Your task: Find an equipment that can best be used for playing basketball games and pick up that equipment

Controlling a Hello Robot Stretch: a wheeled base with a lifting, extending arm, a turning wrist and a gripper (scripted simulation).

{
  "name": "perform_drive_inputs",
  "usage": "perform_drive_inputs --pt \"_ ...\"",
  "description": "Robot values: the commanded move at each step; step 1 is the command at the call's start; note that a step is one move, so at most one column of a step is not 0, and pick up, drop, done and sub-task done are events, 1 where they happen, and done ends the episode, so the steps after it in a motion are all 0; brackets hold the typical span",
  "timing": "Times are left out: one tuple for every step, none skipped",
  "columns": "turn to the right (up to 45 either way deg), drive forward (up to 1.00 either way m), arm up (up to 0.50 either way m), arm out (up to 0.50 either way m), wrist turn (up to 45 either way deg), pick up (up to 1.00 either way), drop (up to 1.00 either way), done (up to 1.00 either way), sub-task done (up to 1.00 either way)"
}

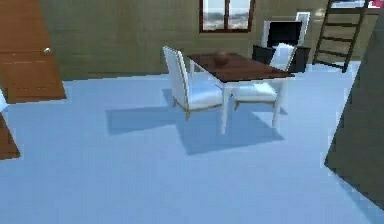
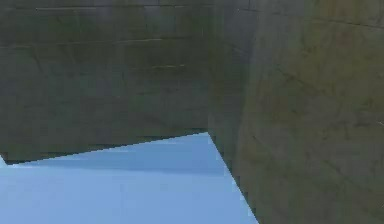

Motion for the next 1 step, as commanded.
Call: perform_drive_inputs --pt "-6.0 0.0 0.0 0.0 0.0 0.0 0.0 0.0 0.0"
